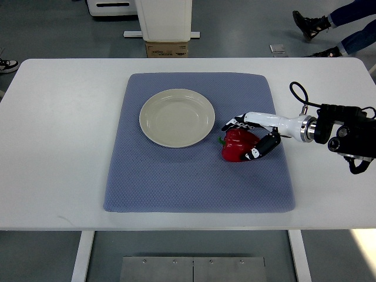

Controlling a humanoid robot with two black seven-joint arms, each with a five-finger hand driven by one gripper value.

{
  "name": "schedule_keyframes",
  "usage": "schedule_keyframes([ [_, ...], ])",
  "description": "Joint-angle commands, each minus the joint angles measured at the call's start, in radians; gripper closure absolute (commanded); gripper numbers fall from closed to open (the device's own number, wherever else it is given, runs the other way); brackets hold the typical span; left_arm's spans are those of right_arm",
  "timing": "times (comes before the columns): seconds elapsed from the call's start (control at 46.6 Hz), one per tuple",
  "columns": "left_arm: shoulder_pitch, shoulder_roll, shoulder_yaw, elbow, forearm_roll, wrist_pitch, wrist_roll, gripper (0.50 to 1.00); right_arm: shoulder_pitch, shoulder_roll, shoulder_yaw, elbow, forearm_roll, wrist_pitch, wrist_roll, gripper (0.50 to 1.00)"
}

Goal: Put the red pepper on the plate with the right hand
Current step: 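Lower the right hand and close its fingers around the red pepper, then carry the pepper with the right hand onto the cream plate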

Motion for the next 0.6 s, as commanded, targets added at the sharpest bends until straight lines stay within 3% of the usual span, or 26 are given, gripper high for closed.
schedule_keyframes([
  [0.0,0.0,0.0,0.0,0.0,0.0,0.0,0.0,0.5,0.0,0.001,0.0,0.0,0.0,0.0,0.0,0.676],
  [0.15,0.0,0.0,0.0,0.0,0.0,0.0,0.0,0.5,0.0,0.001,0.0,0.0,0.0,0.0,0.0,0.722],
  [0.45,0.0,0.0,0.0,0.0,0.0,0.0,0.0,0.5,0.003,0.0,0.003,-0.012,0.003,0.0,-0.001,1.0],
  [0.579,0.002,0.0,0.0,0.0,0.0,0.0,0.0,0.5,0.009,-0.002,0.012,-0.02,0.008,-0.001,-0.001,1.0],
])
